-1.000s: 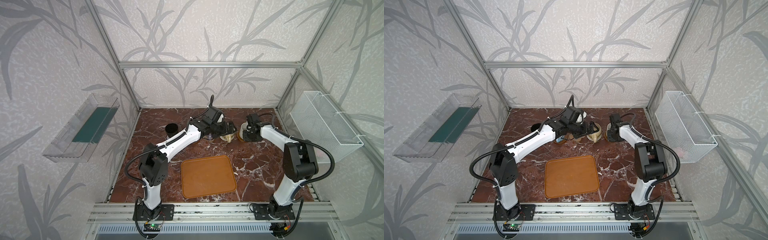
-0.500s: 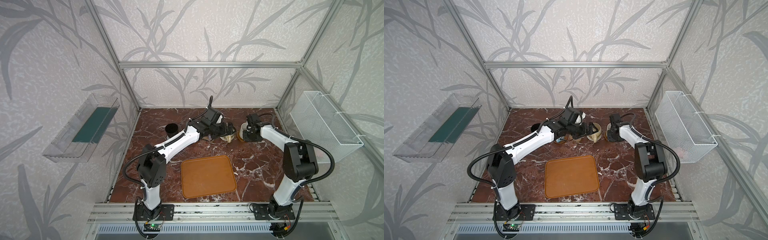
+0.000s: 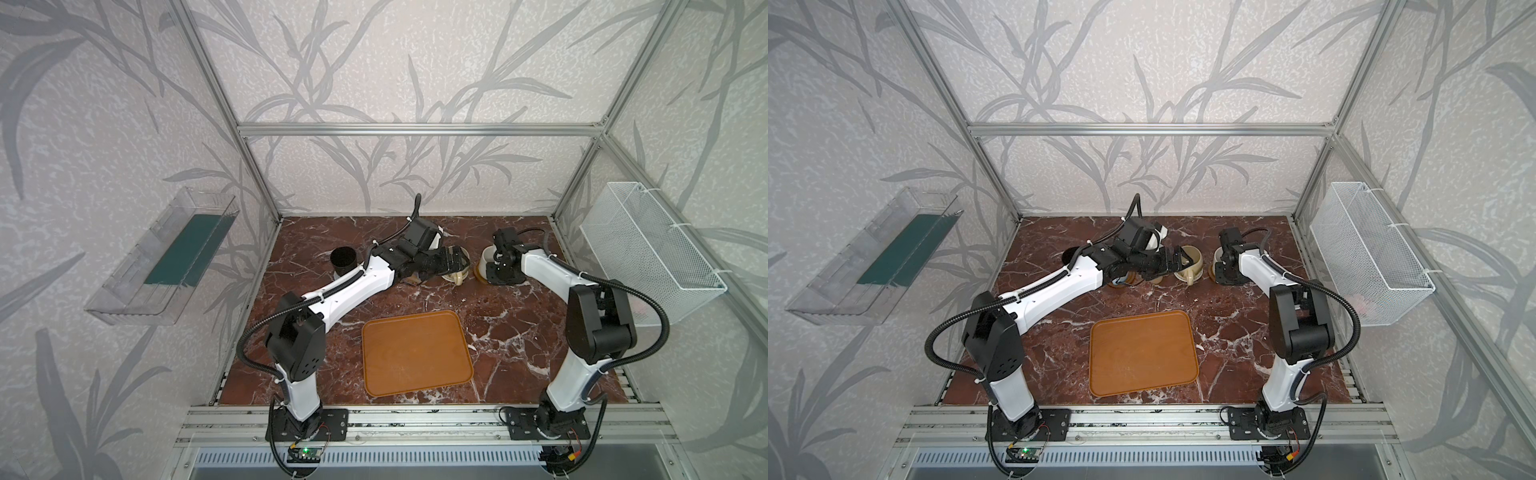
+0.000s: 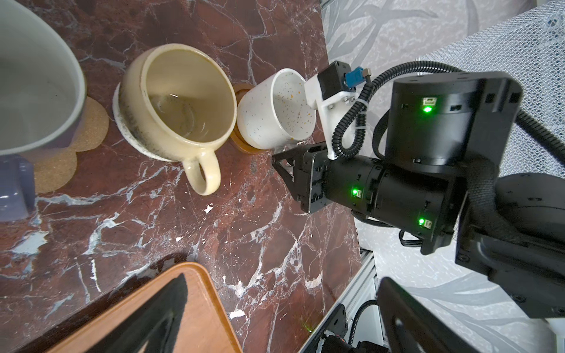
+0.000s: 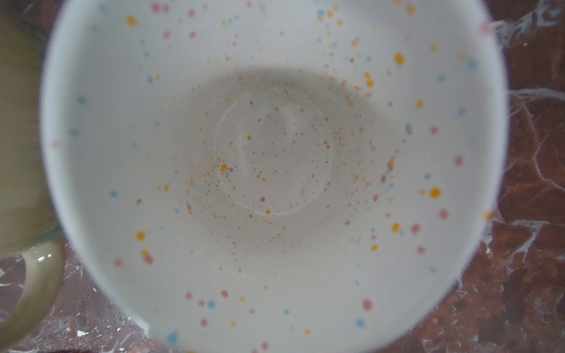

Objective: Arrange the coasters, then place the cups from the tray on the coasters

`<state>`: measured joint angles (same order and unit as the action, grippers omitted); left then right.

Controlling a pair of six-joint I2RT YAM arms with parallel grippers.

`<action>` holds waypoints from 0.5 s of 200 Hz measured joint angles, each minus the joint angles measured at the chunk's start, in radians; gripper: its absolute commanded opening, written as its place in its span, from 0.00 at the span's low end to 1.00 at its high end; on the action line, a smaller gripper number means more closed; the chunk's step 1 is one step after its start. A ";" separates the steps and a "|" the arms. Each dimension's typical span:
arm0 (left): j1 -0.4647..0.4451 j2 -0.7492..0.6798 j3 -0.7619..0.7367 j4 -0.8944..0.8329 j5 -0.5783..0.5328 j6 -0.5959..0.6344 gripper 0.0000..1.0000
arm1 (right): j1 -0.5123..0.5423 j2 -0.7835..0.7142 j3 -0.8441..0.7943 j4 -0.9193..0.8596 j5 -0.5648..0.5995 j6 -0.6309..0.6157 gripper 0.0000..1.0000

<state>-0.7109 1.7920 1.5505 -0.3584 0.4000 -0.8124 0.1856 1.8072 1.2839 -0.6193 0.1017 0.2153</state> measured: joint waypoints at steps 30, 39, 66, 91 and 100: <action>0.007 -0.039 -0.041 0.018 -0.017 0.000 0.99 | 0.000 -0.021 -0.014 0.008 -0.006 0.001 0.99; 0.011 -0.060 -0.068 0.034 -0.022 0.000 0.99 | 0.000 -0.040 -0.025 0.008 -0.008 -0.001 0.99; 0.027 -0.129 -0.142 0.061 -0.045 0.000 0.99 | -0.001 -0.127 -0.038 0.001 -0.017 0.001 0.99; 0.050 -0.172 -0.179 0.060 -0.078 0.015 0.99 | -0.001 -0.227 -0.072 0.016 -0.022 0.001 0.99; 0.062 -0.193 -0.201 0.056 -0.092 0.024 0.99 | -0.001 -0.262 -0.090 0.018 -0.027 0.001 0.99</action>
<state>-0.6487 1.5986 1.3499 -0.3027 0.3077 -0.7883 0.1848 1.5455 1.1942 -0.6010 0.0750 0.2161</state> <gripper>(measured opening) 0.992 0.991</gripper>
